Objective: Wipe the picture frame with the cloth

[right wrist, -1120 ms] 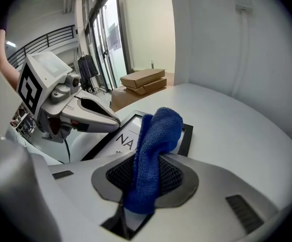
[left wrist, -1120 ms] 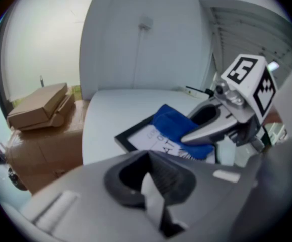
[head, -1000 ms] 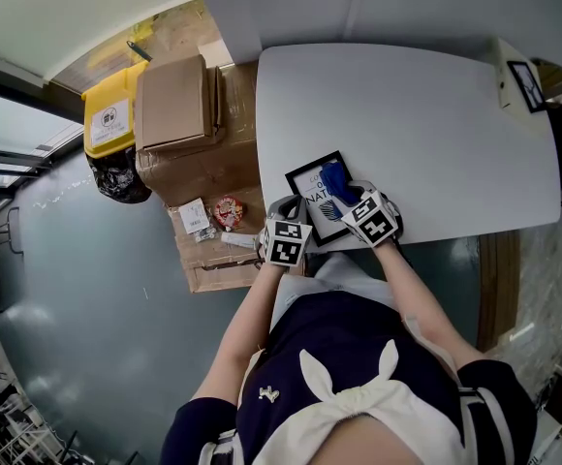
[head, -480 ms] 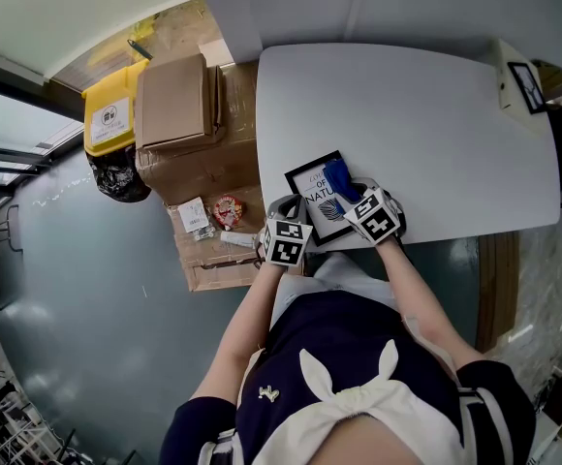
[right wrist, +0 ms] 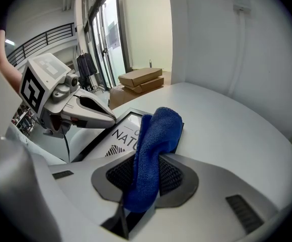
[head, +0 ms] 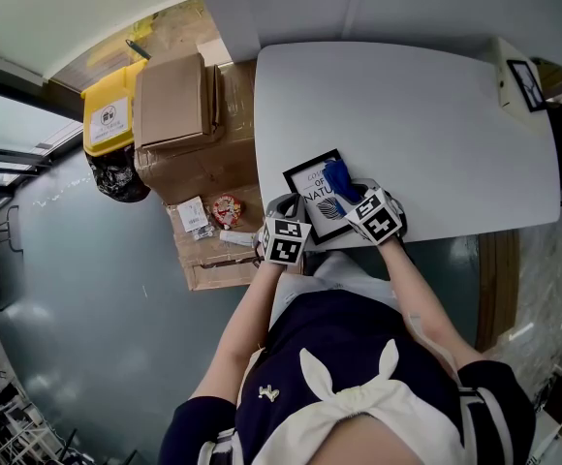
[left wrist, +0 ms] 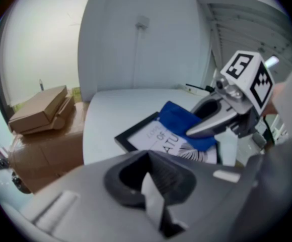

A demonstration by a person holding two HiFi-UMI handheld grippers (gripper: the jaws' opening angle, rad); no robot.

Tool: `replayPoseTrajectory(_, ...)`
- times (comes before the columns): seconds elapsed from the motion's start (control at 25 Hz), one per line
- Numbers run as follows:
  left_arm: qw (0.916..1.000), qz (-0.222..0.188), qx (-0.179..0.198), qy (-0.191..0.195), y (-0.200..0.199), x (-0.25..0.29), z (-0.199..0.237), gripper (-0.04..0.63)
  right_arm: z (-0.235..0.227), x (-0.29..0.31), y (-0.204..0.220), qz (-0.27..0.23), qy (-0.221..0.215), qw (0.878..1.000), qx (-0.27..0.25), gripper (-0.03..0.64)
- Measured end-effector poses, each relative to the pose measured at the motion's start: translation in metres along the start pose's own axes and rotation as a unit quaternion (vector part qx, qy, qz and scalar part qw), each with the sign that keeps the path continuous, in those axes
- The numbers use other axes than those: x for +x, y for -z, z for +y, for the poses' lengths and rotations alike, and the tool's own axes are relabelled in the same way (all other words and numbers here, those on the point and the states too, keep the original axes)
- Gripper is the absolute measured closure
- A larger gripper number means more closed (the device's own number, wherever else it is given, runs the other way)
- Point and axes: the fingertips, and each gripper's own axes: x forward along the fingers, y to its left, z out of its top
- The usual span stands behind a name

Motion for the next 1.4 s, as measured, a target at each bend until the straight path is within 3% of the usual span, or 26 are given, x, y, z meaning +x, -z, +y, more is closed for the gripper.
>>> replayPoseTrajectory(1.4, 0.9999, -0.006, 0.011, -0.006, -0.002, 0.0, 0.0, 0.595, 0.02, -0.018, 0.028, -0.02, -0.02, 0.998, 0.062, 0.524)
